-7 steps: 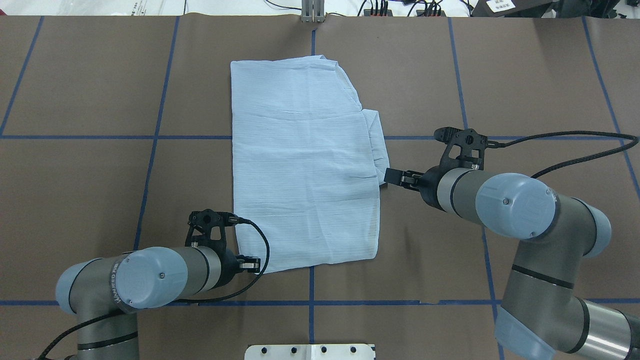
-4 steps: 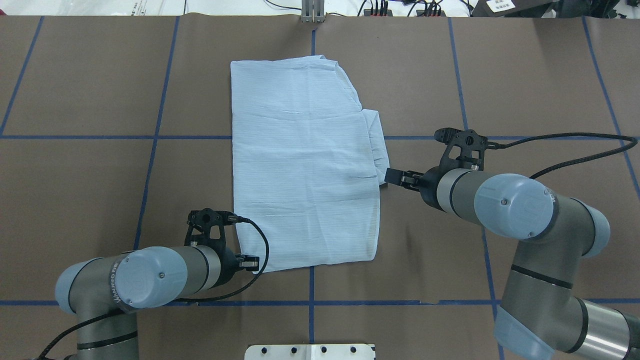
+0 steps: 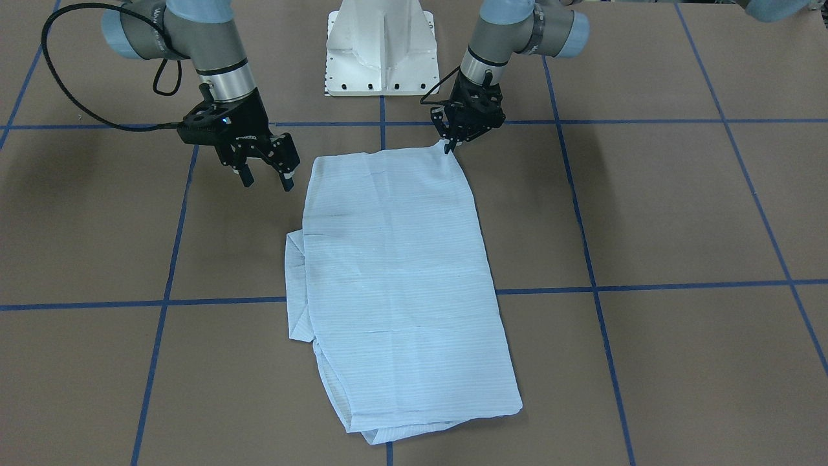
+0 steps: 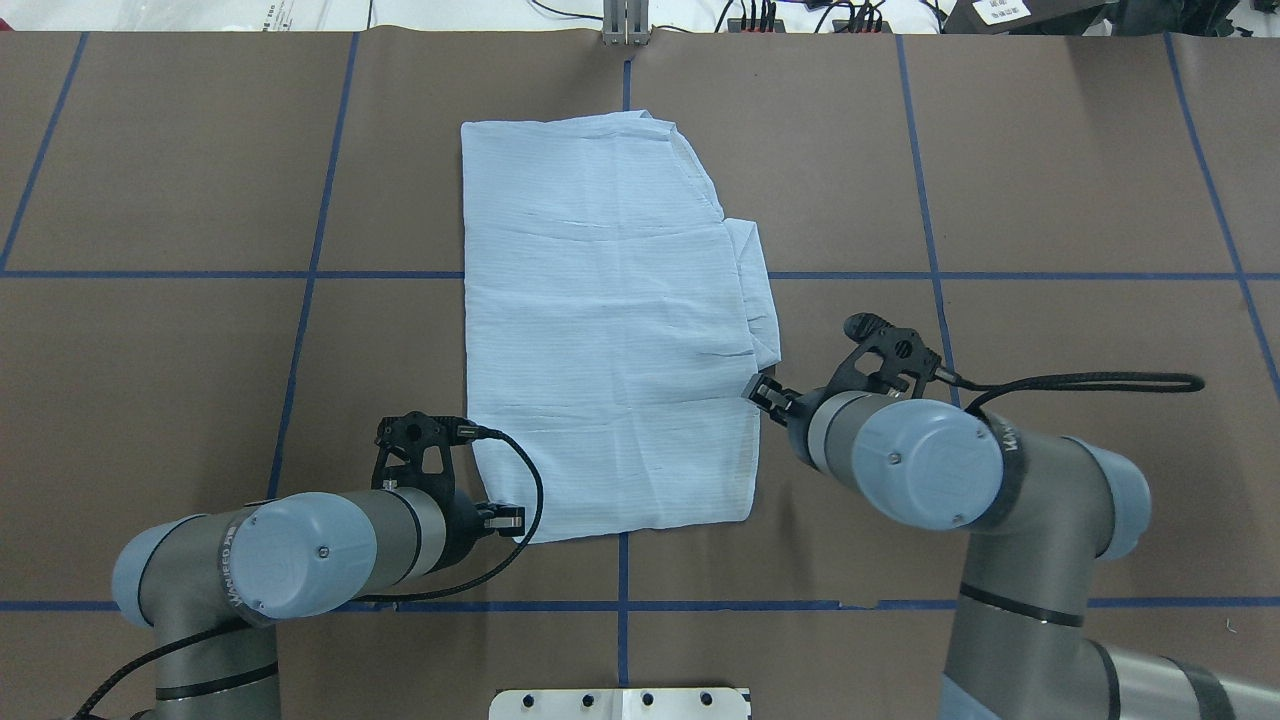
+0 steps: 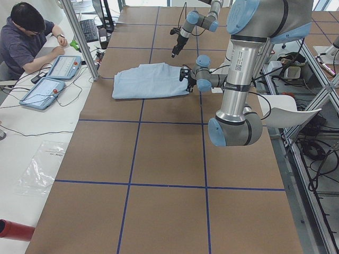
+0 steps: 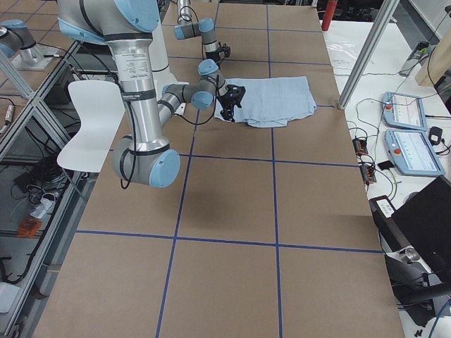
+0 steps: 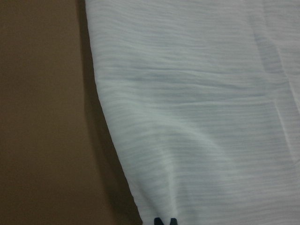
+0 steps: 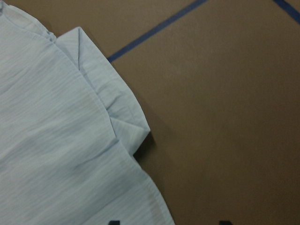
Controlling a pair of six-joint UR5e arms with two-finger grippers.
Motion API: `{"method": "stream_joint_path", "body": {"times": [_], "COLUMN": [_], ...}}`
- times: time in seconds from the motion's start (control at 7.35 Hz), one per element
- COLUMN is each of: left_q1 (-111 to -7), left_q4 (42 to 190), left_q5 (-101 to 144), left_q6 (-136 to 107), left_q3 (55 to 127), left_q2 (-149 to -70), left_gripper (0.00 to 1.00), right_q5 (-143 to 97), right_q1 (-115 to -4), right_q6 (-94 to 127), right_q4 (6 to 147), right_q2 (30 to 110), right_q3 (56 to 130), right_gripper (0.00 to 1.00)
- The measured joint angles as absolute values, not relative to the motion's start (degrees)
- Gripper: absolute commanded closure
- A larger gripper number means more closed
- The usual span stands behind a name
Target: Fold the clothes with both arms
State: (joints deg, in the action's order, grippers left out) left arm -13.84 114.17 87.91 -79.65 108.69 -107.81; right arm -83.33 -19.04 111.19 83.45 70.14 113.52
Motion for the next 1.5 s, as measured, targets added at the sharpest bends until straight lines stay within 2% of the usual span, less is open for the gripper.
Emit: {"method": "stream_joint_path", "body": {"times": [0.41,1.09,1.22,1.36,1.5], "left_q1": [-13.8,-13.8,-13.8,-13.8,-13.8], "left_q4": [114.17,114.17,114.17,114.19,114.21], "left_q5": [87.81,87.73,87.72,87.72,87.72], "left_q6": [-80.21,-80.24,-80.24,-80.24,-80.24], "left_q3": [108.85,109.08,109.12,109.14,109.16], "left_q2": [-107.84,-107.87,-107.88,-107.86,-107.85], "left_gripper": [1.0,1.0,1.0,1.0,1.0], "right_q5": [-81.43,-79.28,-79.2,-79.16,-79.15], "right_q1": [-13.01,-11.53,-11.52,-11.53,-11.59], "right_q6": [125.88,130.52,130.53,130.49,130.48], "right_q4": [90.78,90.8,90.85,90.99,91.04], "right_q2": [62.52,56.92,56.14,55.84,55.68], "right_q3": [109.16,101.0,99.85,99.38,99.26], "right_gripper": [0.32,0.33,0.35,0.74,1.0]}}
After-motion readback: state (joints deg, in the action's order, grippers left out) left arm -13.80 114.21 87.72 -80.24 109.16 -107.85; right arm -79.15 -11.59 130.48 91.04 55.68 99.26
